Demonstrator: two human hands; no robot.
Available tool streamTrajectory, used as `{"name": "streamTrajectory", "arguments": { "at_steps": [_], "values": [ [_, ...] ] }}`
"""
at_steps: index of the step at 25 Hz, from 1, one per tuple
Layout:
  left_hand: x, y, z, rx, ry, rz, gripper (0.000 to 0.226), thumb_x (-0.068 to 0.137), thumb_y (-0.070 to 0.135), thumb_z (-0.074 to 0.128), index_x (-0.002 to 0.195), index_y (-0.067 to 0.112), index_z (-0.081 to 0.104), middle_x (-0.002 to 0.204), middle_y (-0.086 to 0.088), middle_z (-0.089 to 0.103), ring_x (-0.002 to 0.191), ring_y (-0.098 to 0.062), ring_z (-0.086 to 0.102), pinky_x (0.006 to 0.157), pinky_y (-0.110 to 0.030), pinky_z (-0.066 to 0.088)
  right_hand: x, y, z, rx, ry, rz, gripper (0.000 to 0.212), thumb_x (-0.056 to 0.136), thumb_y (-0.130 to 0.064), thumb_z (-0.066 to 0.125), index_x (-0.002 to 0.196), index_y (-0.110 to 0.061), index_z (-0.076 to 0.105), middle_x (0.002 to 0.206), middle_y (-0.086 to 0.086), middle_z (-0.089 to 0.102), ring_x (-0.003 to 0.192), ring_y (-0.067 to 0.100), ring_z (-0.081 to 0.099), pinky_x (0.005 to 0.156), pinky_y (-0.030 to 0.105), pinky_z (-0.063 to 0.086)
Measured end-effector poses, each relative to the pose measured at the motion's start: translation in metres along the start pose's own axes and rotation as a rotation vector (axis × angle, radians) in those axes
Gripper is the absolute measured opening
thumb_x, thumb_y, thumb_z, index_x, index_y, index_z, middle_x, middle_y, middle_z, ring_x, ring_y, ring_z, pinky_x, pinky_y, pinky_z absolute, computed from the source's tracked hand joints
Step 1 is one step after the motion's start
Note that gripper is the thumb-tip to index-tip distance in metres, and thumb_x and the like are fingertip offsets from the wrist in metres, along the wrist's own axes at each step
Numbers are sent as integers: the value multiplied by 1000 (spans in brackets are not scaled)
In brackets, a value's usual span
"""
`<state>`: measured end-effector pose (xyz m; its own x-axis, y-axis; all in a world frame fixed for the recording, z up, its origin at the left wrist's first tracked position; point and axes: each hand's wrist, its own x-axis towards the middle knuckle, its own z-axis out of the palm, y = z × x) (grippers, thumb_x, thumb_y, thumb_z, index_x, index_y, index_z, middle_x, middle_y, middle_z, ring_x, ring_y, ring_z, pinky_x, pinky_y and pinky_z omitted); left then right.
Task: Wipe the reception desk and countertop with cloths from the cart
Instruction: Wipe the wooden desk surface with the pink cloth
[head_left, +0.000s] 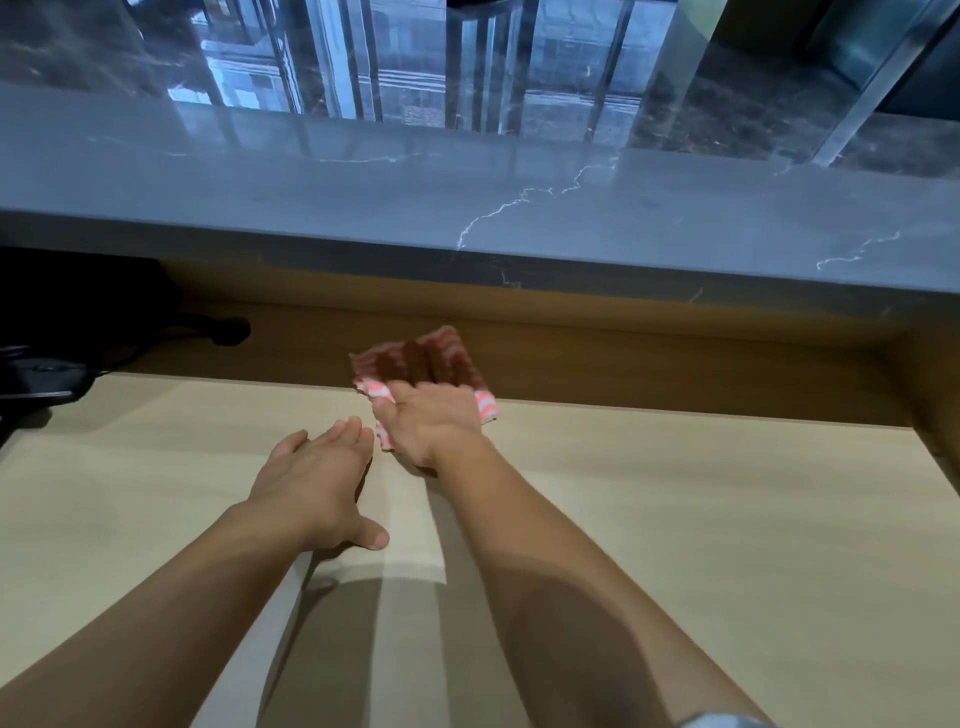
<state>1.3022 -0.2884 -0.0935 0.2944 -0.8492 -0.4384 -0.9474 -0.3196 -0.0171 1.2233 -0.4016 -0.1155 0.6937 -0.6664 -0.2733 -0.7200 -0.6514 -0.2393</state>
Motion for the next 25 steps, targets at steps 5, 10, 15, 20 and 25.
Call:
{"name": "streamTrajectory", "arguments": {
  "at_steps": [5,10,15,20,25],
  "values": [
    [-2,1,-2,-8,-6,2,113,71,66,68,154,19,6,162,3,1,148,-11,2,120,-38,3,-13,88,-13,-68,54,161,58,100,-50,24,154,-38,9,163,-10,0,150,18,-1,119,38,-3],
    [-3,-2,4,-85,34,18,114,72,64,67,154,20,2,162,3,-3,148,-10,-2,120,-37,0,-39,178,-17,-107,160,431,60,98,-55,16,153,-40,-2,163,-11,-8,150,17,-9,120,40,-8],
    [-5,-9,14,-193,121,86,113,73,65,65,154,22,0,161,5,-7,147,-7,-6,119,-34,-4,-34,140,-23,426,137,585,57,102,-51,20,155,-30,13,164,-2,5,151,23,4,119,35,-6],
    [-20,-38,24,-337,219,197,103,78,63,61,154,24,2,160,9,-12,145,-1,-10,115,-24,-7,-10,45,-29,200,-41,581,45,104,-32,28,145,-21,43,155,7,35,143,32,29,116,42,16],
    [-47,-84,24,-282,287,144,83,80,60,58,149,27,25,158,12,18,144,-5,12,111,-25,9,25,-69,-8,139,-58,258,47,102,-33,23,128,-19,59,138,10,55,125,32,50,103,41,31]
  ]
}}
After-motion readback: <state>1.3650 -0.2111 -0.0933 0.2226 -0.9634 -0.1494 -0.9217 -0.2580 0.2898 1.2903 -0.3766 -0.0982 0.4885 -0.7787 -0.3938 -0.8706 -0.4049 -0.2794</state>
